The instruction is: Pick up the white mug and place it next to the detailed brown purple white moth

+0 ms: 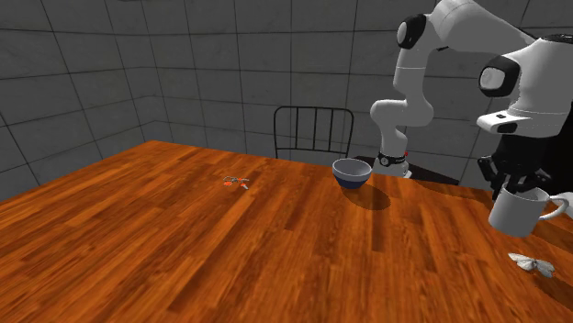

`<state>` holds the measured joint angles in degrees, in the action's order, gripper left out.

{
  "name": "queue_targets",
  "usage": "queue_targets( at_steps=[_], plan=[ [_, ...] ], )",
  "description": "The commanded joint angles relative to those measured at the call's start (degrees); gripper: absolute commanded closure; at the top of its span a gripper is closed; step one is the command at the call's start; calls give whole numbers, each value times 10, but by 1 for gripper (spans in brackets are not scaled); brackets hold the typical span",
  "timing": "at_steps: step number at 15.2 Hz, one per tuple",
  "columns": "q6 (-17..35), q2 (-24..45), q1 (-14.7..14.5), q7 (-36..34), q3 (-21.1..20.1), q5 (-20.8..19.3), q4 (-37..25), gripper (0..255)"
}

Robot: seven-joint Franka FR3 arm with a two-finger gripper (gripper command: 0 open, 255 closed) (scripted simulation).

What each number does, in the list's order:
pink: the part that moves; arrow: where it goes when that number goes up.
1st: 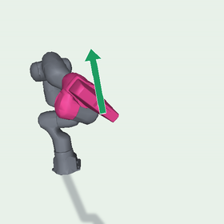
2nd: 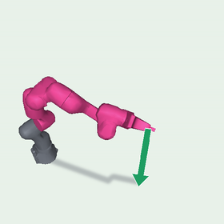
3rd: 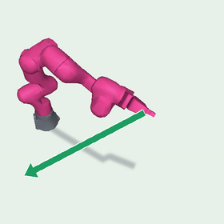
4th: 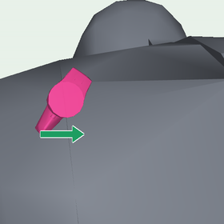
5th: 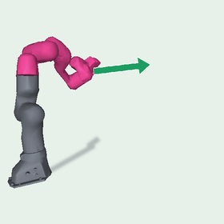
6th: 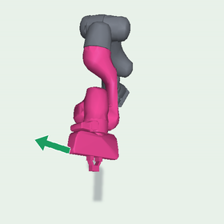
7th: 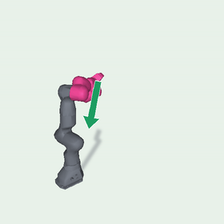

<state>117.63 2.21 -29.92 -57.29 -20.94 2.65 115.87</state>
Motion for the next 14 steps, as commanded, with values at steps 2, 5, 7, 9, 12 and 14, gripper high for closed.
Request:
queue_targets(
  at_steps=[2, 5, 7, 9, 12, 14],
  plan=[
    [23, 10, -1, -2, 0, -4, 13, 255],
    [45, 20, -1, -4, 0, -7, 26, 255],
    [60, 27, -2, -5, 0, -10, 34, 255],
    [75, 35, -3, -7, 0, -13, 42, 255],
    [98, 48, -4, -9, 1, -18, 53, 255],
    [98, 48, -4, -9, 1, -18, 53, 255]
  ],
)
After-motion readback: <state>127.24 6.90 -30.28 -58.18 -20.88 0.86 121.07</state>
